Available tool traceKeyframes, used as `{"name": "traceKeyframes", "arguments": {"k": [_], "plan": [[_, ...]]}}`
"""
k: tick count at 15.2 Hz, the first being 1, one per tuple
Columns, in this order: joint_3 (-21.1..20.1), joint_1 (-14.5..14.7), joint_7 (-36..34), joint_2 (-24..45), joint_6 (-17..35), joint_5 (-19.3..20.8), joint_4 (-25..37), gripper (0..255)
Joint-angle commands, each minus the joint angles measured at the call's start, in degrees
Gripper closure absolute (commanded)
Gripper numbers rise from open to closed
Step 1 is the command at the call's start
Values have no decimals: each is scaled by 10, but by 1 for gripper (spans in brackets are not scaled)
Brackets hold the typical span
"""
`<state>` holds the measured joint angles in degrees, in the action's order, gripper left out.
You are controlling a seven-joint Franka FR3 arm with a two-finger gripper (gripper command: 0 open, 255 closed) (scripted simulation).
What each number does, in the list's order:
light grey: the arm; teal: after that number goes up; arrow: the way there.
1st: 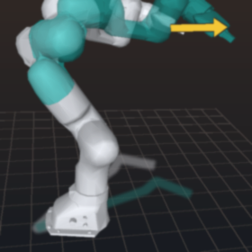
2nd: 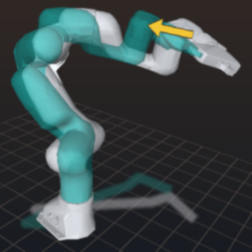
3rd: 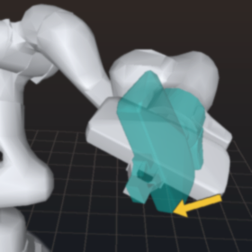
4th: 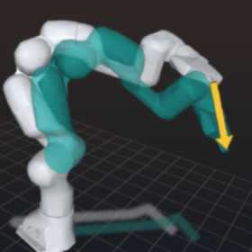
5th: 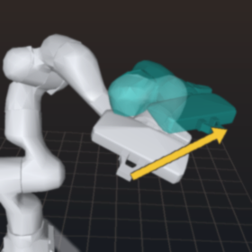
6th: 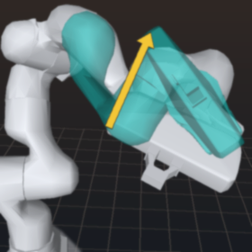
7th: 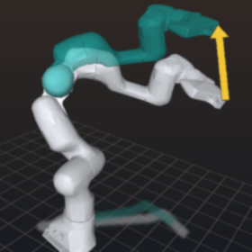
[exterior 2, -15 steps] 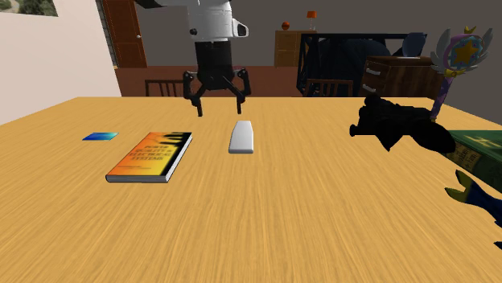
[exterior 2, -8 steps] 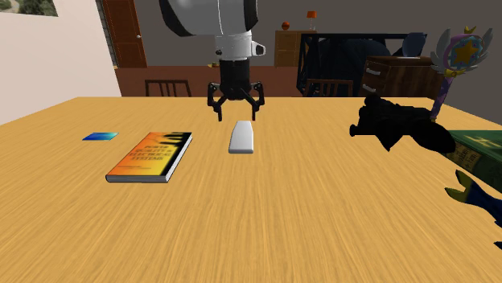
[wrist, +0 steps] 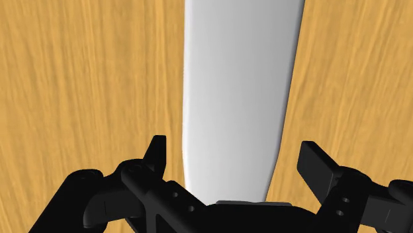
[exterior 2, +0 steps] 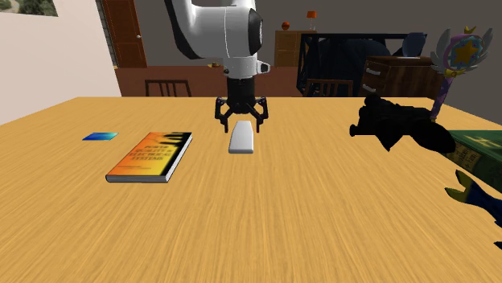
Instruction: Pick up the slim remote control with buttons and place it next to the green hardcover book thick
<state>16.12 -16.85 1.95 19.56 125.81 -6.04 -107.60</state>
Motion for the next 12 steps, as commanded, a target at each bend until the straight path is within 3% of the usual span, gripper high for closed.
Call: {"name": "traceKeyframes", "arguments": {"k": [1, 9, 10, 12], "plan": [[-1, -1, 2, 5, 11, -2, -6, 0], [-1, -1, 2, 5, 11, -2, -5, 0], [-1, -1, 2, 5, 11, -2, -5, 255], [-1, -1, 2, 5, 11, -2, -6, 255]]}}
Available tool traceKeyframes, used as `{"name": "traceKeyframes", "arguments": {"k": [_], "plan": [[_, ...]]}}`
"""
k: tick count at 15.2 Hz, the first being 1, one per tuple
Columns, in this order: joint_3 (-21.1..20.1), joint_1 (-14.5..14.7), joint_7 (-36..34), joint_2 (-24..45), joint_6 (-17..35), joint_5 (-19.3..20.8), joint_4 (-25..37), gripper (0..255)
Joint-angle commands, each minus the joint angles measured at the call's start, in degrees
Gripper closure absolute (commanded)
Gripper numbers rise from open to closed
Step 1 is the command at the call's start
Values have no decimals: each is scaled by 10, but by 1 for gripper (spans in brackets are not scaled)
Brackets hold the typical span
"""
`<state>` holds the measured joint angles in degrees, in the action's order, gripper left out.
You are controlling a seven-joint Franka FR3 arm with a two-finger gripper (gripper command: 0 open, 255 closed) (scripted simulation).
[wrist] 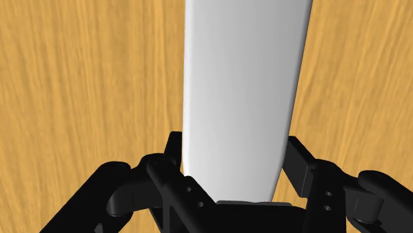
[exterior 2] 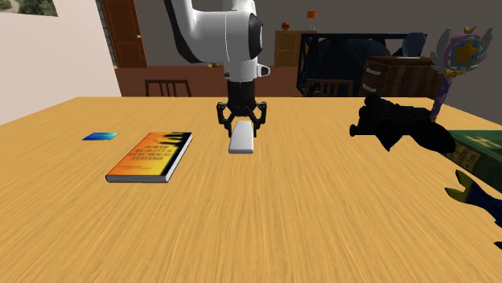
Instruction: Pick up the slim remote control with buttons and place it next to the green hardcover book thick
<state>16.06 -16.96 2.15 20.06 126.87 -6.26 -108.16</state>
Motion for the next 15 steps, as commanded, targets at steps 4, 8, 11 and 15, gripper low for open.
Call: {"name": "traceKeyframes", "arguments": {"k": [4, 8, 11, 15], "plan": [[0, 0, 0, 0, 0, 0, 0, 255], [1, 0, -1, -4, -6, 2, 3, 255], [3, 2, -4, -16, -26, 6, 11, 255], [5, 3, -7, -30, -52, 12, 24, 255]]}}
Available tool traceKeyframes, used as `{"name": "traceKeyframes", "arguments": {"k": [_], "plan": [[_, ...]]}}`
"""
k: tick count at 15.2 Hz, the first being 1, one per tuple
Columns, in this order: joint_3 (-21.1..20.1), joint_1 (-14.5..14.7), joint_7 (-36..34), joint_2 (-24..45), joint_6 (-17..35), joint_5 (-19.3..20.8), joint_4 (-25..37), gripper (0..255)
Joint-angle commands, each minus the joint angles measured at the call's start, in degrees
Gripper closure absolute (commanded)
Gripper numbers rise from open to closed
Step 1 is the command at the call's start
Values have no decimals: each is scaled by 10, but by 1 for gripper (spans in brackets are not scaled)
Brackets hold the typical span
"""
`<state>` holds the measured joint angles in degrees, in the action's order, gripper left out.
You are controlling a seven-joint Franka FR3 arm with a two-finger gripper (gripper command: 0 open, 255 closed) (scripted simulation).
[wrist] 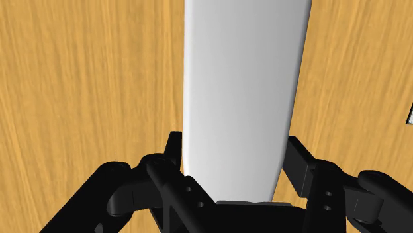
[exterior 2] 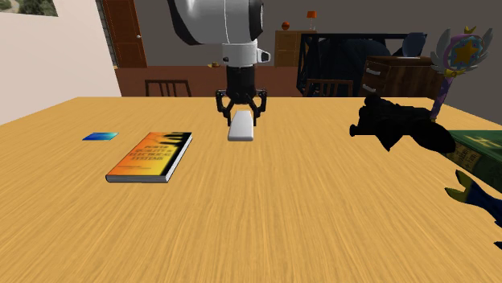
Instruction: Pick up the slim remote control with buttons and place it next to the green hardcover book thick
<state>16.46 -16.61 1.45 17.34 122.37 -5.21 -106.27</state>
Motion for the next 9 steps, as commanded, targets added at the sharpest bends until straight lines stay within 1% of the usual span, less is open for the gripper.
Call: {"name": "traceKeyframes", "arguments": {"k": [1, 9], "plan": [[1, 0, -1, -6, -14, 2, 8, 255], [4, 2, -6, -28, -68, 11, 41, 255]]}}
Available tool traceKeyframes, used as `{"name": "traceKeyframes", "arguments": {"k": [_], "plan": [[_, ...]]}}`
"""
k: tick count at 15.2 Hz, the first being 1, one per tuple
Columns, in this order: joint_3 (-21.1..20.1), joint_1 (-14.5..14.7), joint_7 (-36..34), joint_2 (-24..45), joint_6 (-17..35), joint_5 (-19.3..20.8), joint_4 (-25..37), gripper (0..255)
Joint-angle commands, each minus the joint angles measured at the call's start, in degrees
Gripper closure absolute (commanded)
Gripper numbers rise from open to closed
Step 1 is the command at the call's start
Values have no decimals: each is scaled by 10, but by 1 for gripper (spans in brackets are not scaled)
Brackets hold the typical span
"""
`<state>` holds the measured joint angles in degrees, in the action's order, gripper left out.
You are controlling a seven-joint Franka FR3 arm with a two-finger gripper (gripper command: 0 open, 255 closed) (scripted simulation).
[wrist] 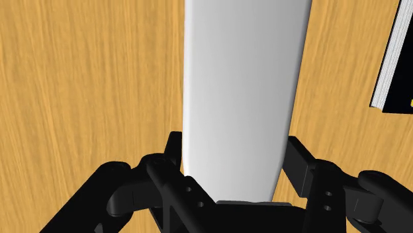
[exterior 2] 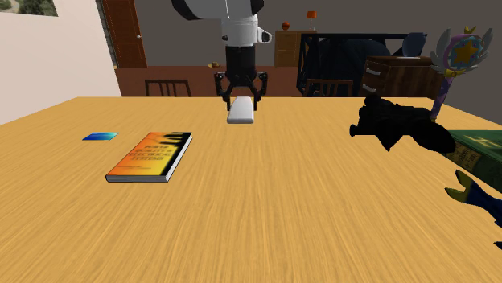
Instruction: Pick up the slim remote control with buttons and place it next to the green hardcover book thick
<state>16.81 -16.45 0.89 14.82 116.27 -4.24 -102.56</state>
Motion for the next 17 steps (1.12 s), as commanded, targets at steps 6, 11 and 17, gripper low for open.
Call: {"name": "traceKeyframes", "arguments": {"k": [6, 11, 17], "plan": [[2, 1, -4, -16, -50, 6, 35, 255], [20, -21, 36, -56, -37, 15, -17, 255], [52, -57, 100, -101, -23, 29, -74, 255]]}}
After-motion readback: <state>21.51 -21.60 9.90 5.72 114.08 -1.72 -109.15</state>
